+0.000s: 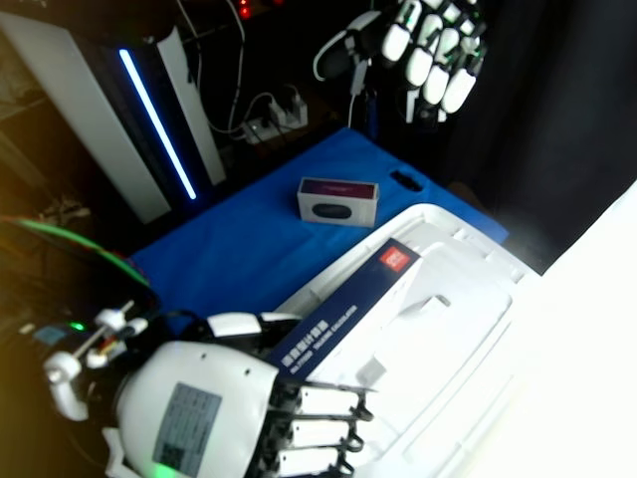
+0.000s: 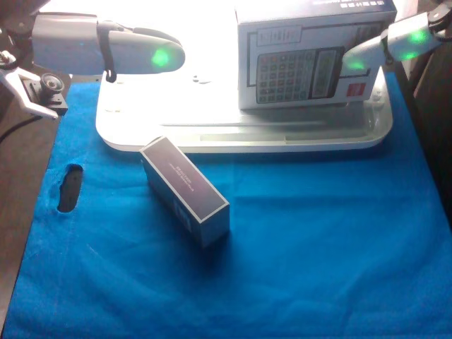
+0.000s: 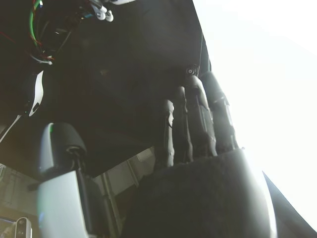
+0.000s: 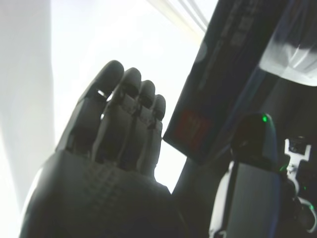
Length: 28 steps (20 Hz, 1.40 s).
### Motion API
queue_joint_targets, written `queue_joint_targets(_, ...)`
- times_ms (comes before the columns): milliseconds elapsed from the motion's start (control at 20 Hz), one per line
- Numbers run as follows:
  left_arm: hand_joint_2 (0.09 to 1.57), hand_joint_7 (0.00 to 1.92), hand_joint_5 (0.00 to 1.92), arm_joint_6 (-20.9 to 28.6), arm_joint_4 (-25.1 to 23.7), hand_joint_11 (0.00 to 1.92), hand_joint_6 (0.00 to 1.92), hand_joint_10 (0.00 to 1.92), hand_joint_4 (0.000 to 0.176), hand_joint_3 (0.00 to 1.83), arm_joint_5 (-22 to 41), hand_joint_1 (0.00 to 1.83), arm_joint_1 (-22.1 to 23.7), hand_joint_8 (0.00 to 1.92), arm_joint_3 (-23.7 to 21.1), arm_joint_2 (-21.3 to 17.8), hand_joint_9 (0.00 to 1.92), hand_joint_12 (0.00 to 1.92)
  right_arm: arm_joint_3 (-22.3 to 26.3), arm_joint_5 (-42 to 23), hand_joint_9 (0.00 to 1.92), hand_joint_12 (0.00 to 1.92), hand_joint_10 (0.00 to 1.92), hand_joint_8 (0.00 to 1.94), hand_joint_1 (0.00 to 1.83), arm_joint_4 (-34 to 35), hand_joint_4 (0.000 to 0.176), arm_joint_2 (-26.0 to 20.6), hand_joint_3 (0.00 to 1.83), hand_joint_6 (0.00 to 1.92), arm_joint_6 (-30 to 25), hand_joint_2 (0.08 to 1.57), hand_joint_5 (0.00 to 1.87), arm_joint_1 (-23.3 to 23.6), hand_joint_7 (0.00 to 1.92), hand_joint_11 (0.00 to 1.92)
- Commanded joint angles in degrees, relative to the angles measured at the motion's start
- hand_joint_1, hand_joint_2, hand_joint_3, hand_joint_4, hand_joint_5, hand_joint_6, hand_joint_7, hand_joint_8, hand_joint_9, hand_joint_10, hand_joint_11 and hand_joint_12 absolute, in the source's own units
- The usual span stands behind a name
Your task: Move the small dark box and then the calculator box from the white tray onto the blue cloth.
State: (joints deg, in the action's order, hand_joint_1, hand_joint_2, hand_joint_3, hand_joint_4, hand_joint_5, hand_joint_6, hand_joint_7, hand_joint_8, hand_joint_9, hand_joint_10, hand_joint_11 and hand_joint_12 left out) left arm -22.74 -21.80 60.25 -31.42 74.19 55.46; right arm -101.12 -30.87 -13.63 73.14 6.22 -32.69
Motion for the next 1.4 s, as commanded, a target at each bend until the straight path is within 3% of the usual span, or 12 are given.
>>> queue_joint_targets(0, 0.98, 0.27, 0.17, 0.21, 3.29, 0.00, 0.00, 0.01, 0.027, 0.00, 6.31, 0.59, 0.85, 0.00, -0.23, -0.33, 0.33, 0.84, -0.60, -5.98, 0.92, 0.86, 0.02, 0.01, 1.05, 2.41, 0.000, 0.15, 0.00, 0.00, -0.36, 0.79, 0.76, 0.29, 0.92, 0.58)
queue_joint_targets(150, 1.01, 0.26, 0.18, 0.02, 3.64, 0.00, 0.00, 0.00, 0.013, 0.01, 6.44, 0.57, 0.73, 0.00, -0.23, -0.37, 0.31, 0.79, -0.72, -5.99, 1.20, 0.86, 0.06, 0.02, 1.12, 4.13, 0.000, 0.34, 0.00, 0.01, -0.36, 0.88, 0.89, -1.22, 1.13, 0.87)
queue_joint_targets(200, 1.02, 0.27, 0.18, -0.06, 3.70, 0.00, 0.00, 0.00, 0.013, 0.01, 6.43, 0.58, 0.62, 0.00, -0.24, -0.38, 0.31, 0.78, -0.72, -5.99, 1.38, 0.79, 0.07, 0.09, 1.26, 4.24, 0.000, 0.42, 0.01, 0.50, -0.36, 0.97, 1.08, -1.50, 1.44, 1.12)
queue_joint_targets(250, 1.02, 0.28, 0.19, -0.14, 3.79, 0.00, 0.00, 0.00, 0.016, 0.01, 6.43, 0.58, 0.47, 0.00, -0.24, -0.41, 0.31, 0.77, -0.70, -6.00, 1.47, 0.78, 0.05, 0.11, 1.30, 4.24, 0.000, 0.52, 0.00, 0.51, -0.36, 0.99, 1.16, -1.61, 1.51, 1.21)
queue_joint_targets(400, 1.03, 0.24, 0.17, -0.79, 4.10, 0.00, 0.00, 0.00, 0.014, 0.00, 6.34, 0.56, 0.39, 0.00, -0.23, -0.31, 0.26, 0.69, -0.72, -6.28, 1.50, 0.98, 0.02, 0.33, 1.30, 4.21, 0.000, 0.56, 0.00, 0.53, -0.81, 1.00, 1.14, -1.59, 1.43, 1.17)
queue_joint_targets(550, 1.00, 0.30, 0.24, -1.22, 4.17, 0.00, 0.00, 0.00, 0.049, 0.00, 5.76, 0.57, 0.31, 0.01, -0.20, 0.00, 0.29, 0.70, -0.72, -7.38, 1.53, 0.89, 0.02, 0.59, 1.29, 2.59, 0.000, 0.65, 0.00, 0.66, -3.47, 1.03, 1.06, -1.58, 1.31, 1.22)
queue_joint_targets(600, 1.02, 0.31, 0.24, -1.32, 4.26, 0.00, 0.00, 0.01, 0.029, 0.00, 5.64, 0.56, 0.23, 0.00, -0.16, 0.05, 0.30, 0.77, -0.72, -7.84, 1.52, 0.92, 0.02, 0.71, 1.29, 2.21, 0.000, 0.64, 0.00, 0.69, -4.10, 1.05, 1.03, -1.56, 1.25, 1.21)
queue_joint_targets(700, 1.04, 0.33, 0.25, -1.63, 4.93, 0.00, 0.00, 0.01, 0.017, 0.01, 5.42, 0.56, -0.33, 0.01, 0.01, 0.11, 0.33, 0.80, -0.62, -8.54, 1.56, 0.98, 0.03, 0.26, 1.18, 0.59, 0.000, 0.58, 0.00, 0.84, -5.79, 1.08, 1.05, -0.93, 1.35, 1.23)
queue_joint_targets(950, 1.04, 0.34, 0.17, -2.48, 6.91, 0.00, 0.00, 0.00, 0.000, 0.00, 4.85, 0.58, -2.10, 0.00, 0.26, 0.09, 0.36, 0.86, 2.00, -8.54, 1.64, 0.98, 0.06, 0.09, 1.15, -3.09, 0.000, -1.24, 0.00, 0.98, -5.94, 1.12, 0.97, 1.87, 1.48, 1.29)
queue_joint_targets(1050, 1.03, 0.32, 0.09, -2.97, 8.03, 0.00, 0.00, 0.00, 0.012, 0.00, 4.59, 0.60, -2.86, 0.00, 0.37, 0.08, 0.34, 0.83, 2.84, -8.54, 1.64, 1.08, 0.08, 0.08, 1.13, -4.22, 0.000, -1.75, 0.00, 1.11, -5.94, 1.16, 0.89, 2.68, 1.48, 1.27)
queue_joint_targets(1250, 0.98, 0.37, 0.14, -3.45, 9.96, 0.00, 0.01, 0.01, 0.022, 0.00, 4.58, 0.67, -4.35, 0.01, 0.59, 0.06, 0.39, 0.82, 5.29, -9.70, 1.31, 1.33, 0.88, 0.25, 1.10, -6.07, 0.000, -3.70, 0.00, 1.31, -6.37, 1.23, 0.76, 3.76, 1.39, 1.21)
queue_joint_targets(1350, 0.96, 0.38, 0.18, -3.93, 10.65, 0.01, 0.02, 0.01, 0.022, 0.00, 4.12, 0.67, -4.67, 0.00, 0.58, 0.08, 0.39, 0.82, 7.37, -11.87, 1.28, 1.37, 0.93, 0.26, 1.11, -6.55, 0.000, -5.68, 0.00, 1.24, -6.44, 1.21, 0.80, 3.76, 1.36, 1.16)
